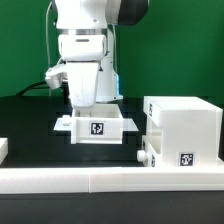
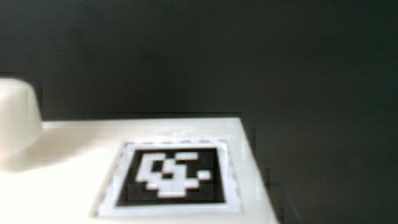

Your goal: Assemble drawer

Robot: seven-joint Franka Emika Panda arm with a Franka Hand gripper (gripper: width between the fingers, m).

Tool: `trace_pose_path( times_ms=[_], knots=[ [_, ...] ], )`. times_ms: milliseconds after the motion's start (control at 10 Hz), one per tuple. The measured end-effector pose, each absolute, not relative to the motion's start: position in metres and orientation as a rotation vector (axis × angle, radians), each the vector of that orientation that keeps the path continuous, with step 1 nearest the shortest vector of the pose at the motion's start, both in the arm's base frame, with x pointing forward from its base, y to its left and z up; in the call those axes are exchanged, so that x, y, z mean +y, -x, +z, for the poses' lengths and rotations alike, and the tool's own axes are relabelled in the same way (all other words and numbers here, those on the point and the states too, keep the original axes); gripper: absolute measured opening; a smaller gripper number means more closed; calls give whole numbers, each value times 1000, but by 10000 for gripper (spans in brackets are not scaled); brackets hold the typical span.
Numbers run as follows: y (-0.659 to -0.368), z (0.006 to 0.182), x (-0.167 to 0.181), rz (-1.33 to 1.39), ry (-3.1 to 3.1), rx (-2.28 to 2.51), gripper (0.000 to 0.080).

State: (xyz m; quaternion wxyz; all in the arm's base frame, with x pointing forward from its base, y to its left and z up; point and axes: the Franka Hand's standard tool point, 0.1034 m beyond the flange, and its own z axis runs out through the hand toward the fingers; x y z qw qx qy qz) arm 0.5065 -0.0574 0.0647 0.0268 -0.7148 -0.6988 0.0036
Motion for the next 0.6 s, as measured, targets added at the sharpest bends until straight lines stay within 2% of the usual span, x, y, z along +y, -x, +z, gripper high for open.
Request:
trace_pose_path(
  times_ms=[300, 600],
  knots=[
    [-527, 73, -39, -7, 2190, -2180, 42],
    [-539, 68, -29, -40, 2185, -2194, 42]
  ],
)
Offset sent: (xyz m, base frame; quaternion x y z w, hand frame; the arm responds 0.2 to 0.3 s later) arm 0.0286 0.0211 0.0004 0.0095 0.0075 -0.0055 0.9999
